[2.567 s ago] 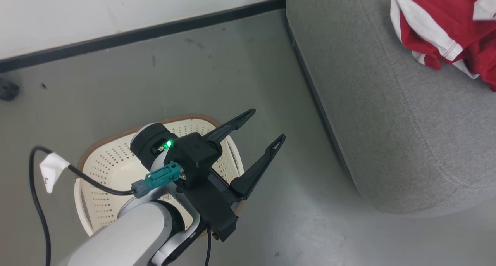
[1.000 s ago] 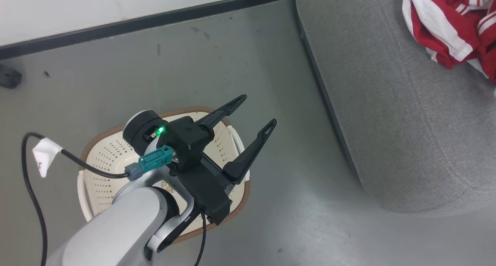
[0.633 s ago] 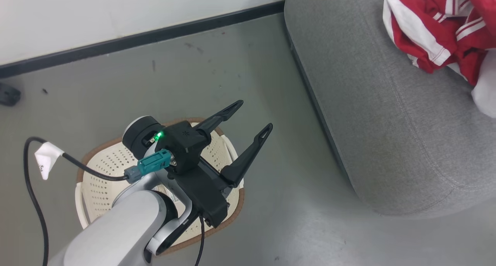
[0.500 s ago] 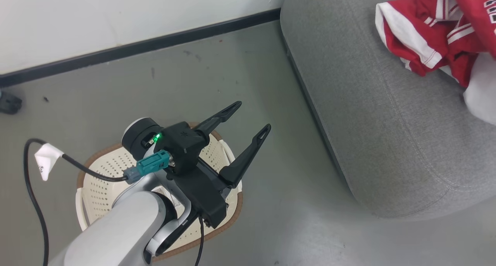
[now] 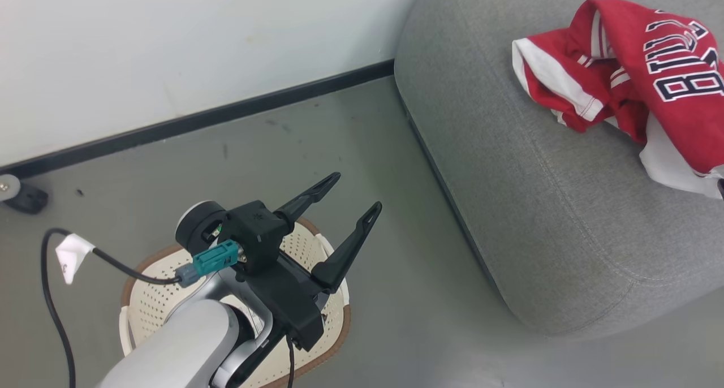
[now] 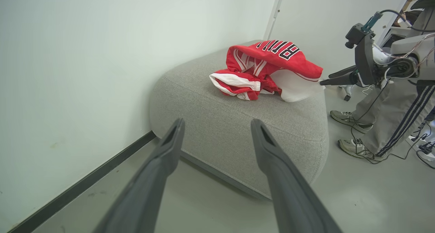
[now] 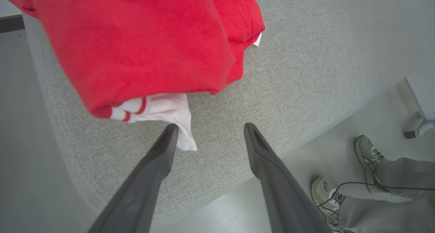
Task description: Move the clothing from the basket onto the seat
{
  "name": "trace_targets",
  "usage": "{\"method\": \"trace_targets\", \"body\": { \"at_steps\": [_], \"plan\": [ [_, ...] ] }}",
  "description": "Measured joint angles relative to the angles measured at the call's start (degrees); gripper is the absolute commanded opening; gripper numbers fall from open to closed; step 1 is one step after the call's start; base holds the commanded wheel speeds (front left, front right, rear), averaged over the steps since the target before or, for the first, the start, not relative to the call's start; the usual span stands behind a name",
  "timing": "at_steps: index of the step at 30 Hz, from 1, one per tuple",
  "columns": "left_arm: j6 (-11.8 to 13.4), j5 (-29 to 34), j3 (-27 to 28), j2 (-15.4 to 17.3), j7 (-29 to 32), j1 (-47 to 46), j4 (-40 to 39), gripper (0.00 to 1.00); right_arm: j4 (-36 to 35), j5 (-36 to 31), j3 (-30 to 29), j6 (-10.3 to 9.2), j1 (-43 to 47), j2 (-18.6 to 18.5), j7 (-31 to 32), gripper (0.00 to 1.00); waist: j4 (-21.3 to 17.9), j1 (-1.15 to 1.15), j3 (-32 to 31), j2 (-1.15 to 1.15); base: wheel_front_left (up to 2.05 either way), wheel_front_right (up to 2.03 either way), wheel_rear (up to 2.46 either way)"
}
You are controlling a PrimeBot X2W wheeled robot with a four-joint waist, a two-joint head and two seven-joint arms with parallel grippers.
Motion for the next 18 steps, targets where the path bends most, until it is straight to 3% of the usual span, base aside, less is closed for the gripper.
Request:
{"method": "trace_targets", "body": {
  "at_steps": [11, 18],
  "plan": [
    [0.91, -2.27, 0.8, -0.98, -2.43, 3.11, 1.09, 1.0, -7.9, -2.64, 0.03, -0.18, 0.03, -4.31, -8.18, 1.0, 0.2, 0.01, -5.11, 0.0, 0.0, 0.0, 0.0],
    [1.51, -2.96, 1.82, -1.4, -4.21, 4.76, 1.38, 1.0, -13.88, -3.32, -0.82, -1.87, 1.34, -5.93, -12.82, 1.0, 1.63, 0.0, -8.07, 0.0, 0.0, 0.0, 0.0]
  ]
}}
